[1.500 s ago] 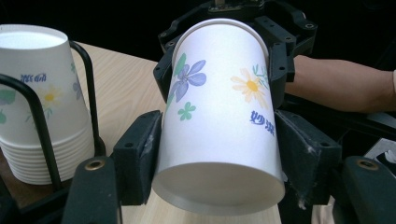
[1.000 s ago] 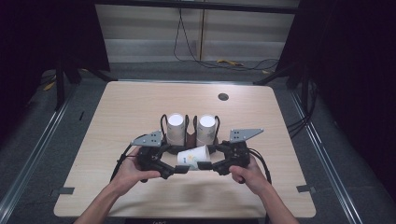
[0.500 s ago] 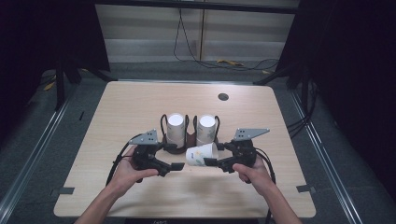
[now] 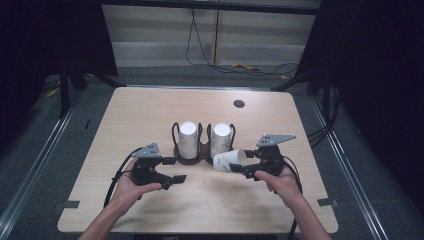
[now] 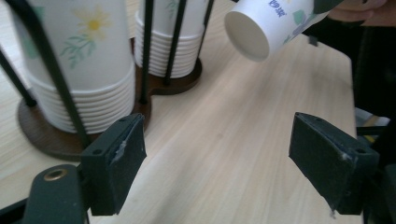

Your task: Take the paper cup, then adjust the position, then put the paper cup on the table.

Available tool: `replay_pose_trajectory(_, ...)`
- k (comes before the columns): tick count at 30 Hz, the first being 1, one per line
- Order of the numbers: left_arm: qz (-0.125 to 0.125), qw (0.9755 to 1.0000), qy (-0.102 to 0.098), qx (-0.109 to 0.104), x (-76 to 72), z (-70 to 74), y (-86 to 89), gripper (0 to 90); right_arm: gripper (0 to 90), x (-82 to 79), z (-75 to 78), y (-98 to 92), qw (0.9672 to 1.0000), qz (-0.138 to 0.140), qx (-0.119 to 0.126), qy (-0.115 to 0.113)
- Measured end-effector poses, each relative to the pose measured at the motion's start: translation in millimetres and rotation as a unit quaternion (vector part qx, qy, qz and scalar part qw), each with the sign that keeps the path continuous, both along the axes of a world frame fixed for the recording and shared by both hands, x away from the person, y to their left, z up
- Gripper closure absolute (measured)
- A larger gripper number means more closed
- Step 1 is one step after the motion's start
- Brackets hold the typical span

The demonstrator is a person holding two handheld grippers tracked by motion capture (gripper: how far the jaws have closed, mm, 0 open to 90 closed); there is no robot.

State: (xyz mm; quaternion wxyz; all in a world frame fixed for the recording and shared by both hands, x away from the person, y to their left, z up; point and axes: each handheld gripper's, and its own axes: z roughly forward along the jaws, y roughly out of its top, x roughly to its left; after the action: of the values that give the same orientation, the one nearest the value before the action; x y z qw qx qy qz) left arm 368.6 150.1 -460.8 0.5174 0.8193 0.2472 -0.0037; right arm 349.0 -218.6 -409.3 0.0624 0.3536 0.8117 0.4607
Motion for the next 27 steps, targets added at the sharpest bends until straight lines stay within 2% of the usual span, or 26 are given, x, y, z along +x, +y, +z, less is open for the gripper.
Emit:
replay_pose_trajectory(6, 0.001, 1.0000, 0.003, 0.001, 2.6, -1.7, -2.2, 18.6, 29.7, 7.0, -0.5, -6.5, 0.9991, -0.023, -0.029, 0.022)
replay_pose_trajectory(10, 0.001, 0.9999, 0.010, 0.012, 1.9, -3.3, -0.7, 18.4, 29.8, 9.6, -0.4, -10.5, 0.9983, -0.033, -0.039, 0.028)
replay_pose_trajectory(11, 0.007, 0.9998, 0.009, 0.014, 2.0, -4.2, 1.4, 18.4, 30.0, 10.8, 0.8, -13.9, 0.9976, -0.043, -0.044, 0.031)
replay_pose_trajectory(13, 0.011, 0.9998, 0.010, 0.011, 2.2, -4.6, 2.3, 18.4, 30.0, 11.3, 1.7, -15.7, 0.9972, -0.047, -0.050, 0.031)
replay_pose_trajectory(17, 0.018, 0.9997, 0.013, 0.008, 3.3, -5.0, 5.8, 18.4, 30.2, 13.6, 7.0, -25.1, 0.9948, -0.068, -0.069, 0.031)
replay_pose_trajectory(22, 0.022, 0.9996, 0.019, 0.006, 3.4, -7.5, 8.0, 18.8, 30.3, 20.5, 9.4, -34.2, 0.9919, -0.090, -0.081, 0.037)
replay_pose_trajectory(27, 0.029, 0.9994, 0.017, 0.012, 4.8, -8.7, 11.9, 18.8, 30.4, 30.9, 13.5, -39.4, 0.9884, -0.110, -0.095, 0.045)
